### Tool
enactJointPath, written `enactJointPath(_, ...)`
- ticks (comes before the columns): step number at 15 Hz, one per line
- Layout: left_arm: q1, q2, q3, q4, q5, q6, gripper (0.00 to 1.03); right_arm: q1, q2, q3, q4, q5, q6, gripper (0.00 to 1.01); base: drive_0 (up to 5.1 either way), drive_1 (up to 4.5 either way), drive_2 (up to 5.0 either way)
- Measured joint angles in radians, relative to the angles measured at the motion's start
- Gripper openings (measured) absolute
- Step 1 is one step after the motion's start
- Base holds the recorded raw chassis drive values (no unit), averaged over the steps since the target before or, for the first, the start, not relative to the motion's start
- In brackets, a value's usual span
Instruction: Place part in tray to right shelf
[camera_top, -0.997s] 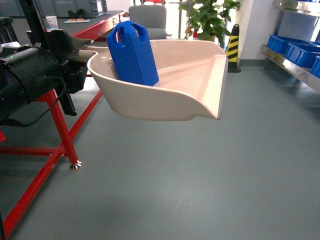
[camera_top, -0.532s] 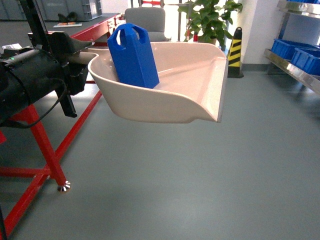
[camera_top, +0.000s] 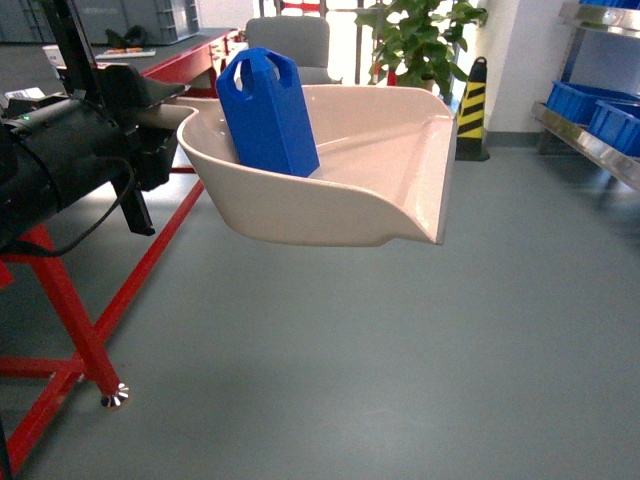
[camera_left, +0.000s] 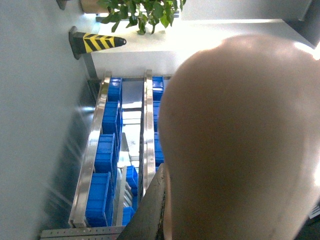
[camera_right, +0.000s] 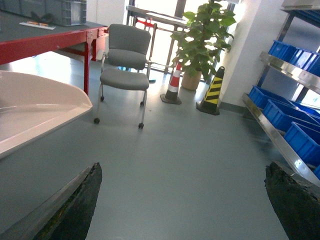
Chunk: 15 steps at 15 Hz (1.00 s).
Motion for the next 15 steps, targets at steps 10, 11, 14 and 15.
enactJointPath(10,-0.003,0.000,0.004,0.006,0.000,0.000,0.15,0.000,0.001,0.000,0.003,0.000,0.000,0.98,0.1,4.38,-4.2)
enactJointPath(11,-0.001,0.000,0.004,0.006,0.001,0.000,0.15,0.000,0.001,0.000,0.002,0.000,0.000,0.98,0.1,4.38,-4.2)
enactJointPath(14,0.004,0.000,0.004,0.006,-0.003,0.000,0.15,0.000,0.001,0.000,0.003,0.000,0.000,0.98,0.1,4.38,-4.2)
enactJointPath(15,0.003,0.000,0.004,0.006,-0.002,0.000,0.15,0.000,0.001,0.000,0.003,0.000,0.000,0.98,0.1,4.38,-4.2)
